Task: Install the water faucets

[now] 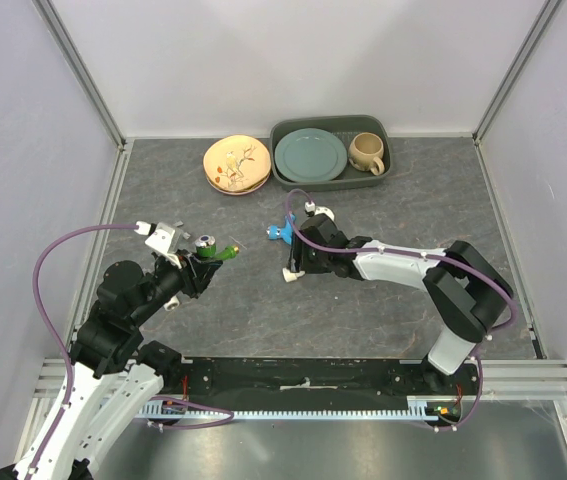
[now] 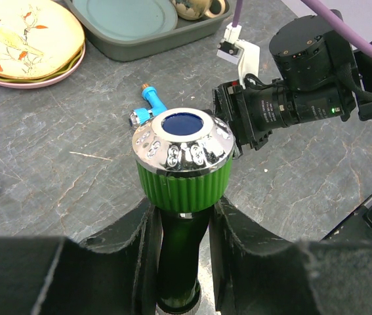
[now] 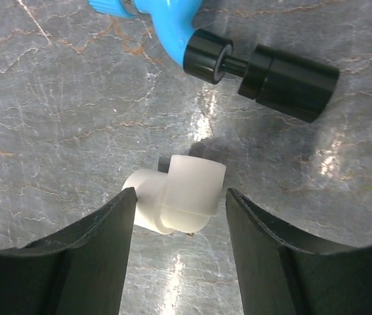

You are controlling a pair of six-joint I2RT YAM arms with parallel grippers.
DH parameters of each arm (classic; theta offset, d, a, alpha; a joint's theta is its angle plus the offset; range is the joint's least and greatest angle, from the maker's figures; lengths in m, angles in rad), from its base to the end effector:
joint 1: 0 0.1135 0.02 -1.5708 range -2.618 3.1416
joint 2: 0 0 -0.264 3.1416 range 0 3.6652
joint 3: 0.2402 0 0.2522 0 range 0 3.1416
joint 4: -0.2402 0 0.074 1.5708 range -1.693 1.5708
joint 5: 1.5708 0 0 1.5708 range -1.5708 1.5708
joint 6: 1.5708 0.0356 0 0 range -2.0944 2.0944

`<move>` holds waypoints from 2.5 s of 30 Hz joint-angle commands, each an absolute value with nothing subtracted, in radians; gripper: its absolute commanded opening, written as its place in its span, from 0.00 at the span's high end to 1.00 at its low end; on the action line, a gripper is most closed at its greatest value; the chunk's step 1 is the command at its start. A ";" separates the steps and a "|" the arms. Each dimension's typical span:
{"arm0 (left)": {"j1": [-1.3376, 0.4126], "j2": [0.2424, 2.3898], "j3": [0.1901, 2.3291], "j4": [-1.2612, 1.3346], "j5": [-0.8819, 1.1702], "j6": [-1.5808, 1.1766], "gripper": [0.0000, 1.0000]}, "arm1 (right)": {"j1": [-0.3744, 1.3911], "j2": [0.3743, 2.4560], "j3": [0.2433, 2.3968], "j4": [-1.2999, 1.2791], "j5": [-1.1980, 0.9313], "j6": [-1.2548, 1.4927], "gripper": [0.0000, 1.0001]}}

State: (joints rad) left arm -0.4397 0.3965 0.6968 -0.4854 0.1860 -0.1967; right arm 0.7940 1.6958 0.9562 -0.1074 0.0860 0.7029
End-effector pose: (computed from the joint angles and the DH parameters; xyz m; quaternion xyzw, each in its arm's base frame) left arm 0.0876 -0.0485 0.3252 0.1517 0.7533 -0.2668 0.5817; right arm 0.2453 0.2452 0.1726 -0.0273 0.9341 0.2112 0.2866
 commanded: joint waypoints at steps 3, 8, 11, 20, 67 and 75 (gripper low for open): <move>-0.436 0.399 0.701 -0.459 0.201 -0.175 0.98 | 0.796 1.759 0.934 -0.100 0.015 0.695 0.36; -0.436 0.400 0.701 -0.459 0.202 -0.175 0.98 | 0.796 1.793 0.939 -0.087 0.002 0.701 0.36; -0.436 0.400 0.701 -0.459 0.204 -0.175 0.98 | 0.796 1.801 0.937 -0.083 -0.025 0.701 0.40; -0.436 0.403 0.701 -0.460 0.209 -0.175 0.98 | 0.795 1.784 0.939 -0.086 -0.015 0.693 0.44; -0.436 0.417 0.701 -0.453 0.198 -0.178 0.98 | 0.712 1.828 1.362 -0.410 -0.179 0.347 1.00; -0.434 0.434 0.701 -0.385 0.184 -0.212 0.98 | 0.667 1.524 1.096 -0.010 -0.190 0.474 1.00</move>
